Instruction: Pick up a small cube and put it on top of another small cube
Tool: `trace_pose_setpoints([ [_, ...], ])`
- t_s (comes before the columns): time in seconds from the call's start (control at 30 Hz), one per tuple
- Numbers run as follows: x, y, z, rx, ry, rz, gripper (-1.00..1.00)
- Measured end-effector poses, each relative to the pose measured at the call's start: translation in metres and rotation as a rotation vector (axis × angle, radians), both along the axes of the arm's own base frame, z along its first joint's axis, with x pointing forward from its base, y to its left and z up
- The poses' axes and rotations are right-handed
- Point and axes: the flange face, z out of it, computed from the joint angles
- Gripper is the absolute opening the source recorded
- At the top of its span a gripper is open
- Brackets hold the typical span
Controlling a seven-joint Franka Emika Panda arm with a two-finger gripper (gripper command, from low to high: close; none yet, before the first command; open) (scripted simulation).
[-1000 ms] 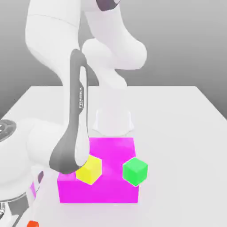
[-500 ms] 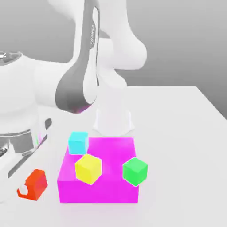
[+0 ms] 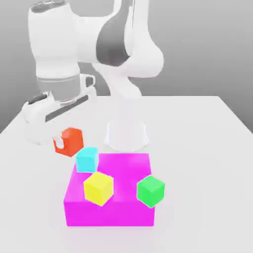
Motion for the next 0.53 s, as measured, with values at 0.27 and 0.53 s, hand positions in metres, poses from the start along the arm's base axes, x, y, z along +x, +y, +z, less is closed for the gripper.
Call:
trace_pose_setpoints([
  [0.27,-0.058,0.017,-0.014,-0.012,0.005,-0.124,-1.00],
  [0.53,-0.060,0.018,-0.063,-0.012,0.004,-0.129,1.00],
])
